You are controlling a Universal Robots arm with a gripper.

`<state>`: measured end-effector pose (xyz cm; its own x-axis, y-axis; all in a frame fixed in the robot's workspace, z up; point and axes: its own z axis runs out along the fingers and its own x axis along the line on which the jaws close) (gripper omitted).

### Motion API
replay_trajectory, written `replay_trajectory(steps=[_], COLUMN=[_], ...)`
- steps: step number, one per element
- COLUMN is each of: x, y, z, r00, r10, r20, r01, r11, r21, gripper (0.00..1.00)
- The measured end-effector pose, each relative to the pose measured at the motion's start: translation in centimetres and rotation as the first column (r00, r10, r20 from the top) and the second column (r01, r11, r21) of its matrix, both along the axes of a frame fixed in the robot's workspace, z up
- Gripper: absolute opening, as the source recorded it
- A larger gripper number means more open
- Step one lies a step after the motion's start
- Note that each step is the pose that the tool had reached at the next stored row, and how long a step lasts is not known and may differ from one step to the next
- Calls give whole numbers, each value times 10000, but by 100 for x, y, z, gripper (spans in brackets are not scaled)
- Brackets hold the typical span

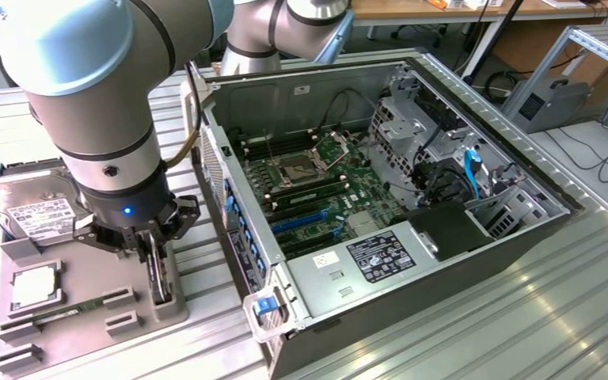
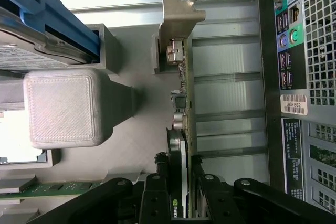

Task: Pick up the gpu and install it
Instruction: 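Pick up the gpu and move the gpu toward the slot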

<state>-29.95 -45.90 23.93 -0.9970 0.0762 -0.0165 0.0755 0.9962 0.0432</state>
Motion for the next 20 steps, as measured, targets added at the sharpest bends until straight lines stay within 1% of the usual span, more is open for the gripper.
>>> replay_trajectory(steps=[16, 18, 20], x=[0, 0, 0], y=[0, 0, 0], z=[0, 0, 0], r00=[10000, 9991, 9988], r10=[0, 432, 484], r20=[1, 1, 1], r01=[0, -432, -484], r11=[10000, 9991, 9988], r21=[1, 0, 1], gripper=[27, 27, 27])
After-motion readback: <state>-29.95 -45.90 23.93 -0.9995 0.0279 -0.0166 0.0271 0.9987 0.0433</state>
